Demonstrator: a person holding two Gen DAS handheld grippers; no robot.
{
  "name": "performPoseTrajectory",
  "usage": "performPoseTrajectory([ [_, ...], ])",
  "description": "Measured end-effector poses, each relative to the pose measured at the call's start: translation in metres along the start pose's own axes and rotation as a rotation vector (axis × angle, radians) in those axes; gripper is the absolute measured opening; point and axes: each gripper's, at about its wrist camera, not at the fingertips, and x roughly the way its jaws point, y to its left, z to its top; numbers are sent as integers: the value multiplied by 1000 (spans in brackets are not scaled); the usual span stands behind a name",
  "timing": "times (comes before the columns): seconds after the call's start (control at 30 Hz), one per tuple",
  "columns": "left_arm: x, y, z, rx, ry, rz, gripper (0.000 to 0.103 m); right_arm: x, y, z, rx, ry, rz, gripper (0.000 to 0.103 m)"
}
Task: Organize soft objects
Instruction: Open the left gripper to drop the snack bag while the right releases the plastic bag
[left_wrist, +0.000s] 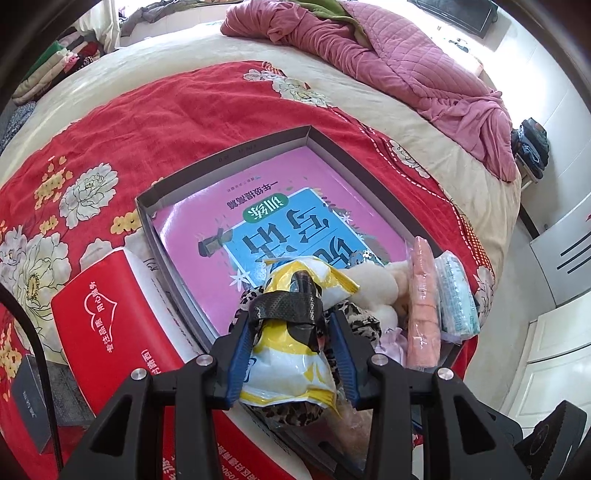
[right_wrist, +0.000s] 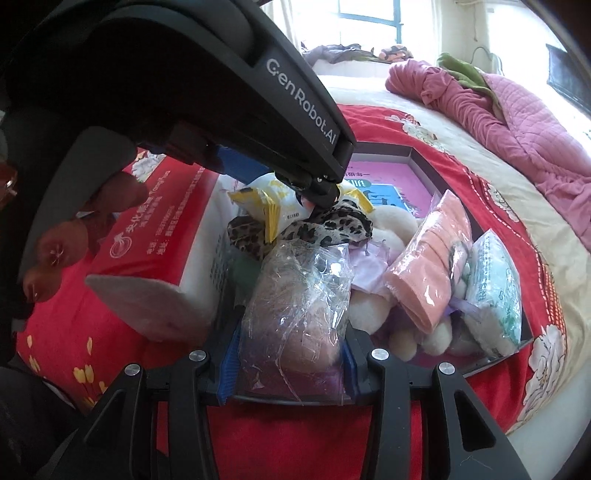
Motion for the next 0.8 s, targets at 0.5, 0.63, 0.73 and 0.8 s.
performPoseTrajectory([
  [0.5,11,-2,3,9,30,12,47,-4,13,-20,-34,15,-27,52],
  [0.63,13,-5,3,19,36,23,53,-11,11,-21,-24,2,-26,56],
  [0.73,13,-5,3,18,33,20,54,-17,7,-19,-12,-11,-24,56],
  [0.8,12,-4,3,13,30,10,54,-21,8,-18,-9,-21,-27,57],
])
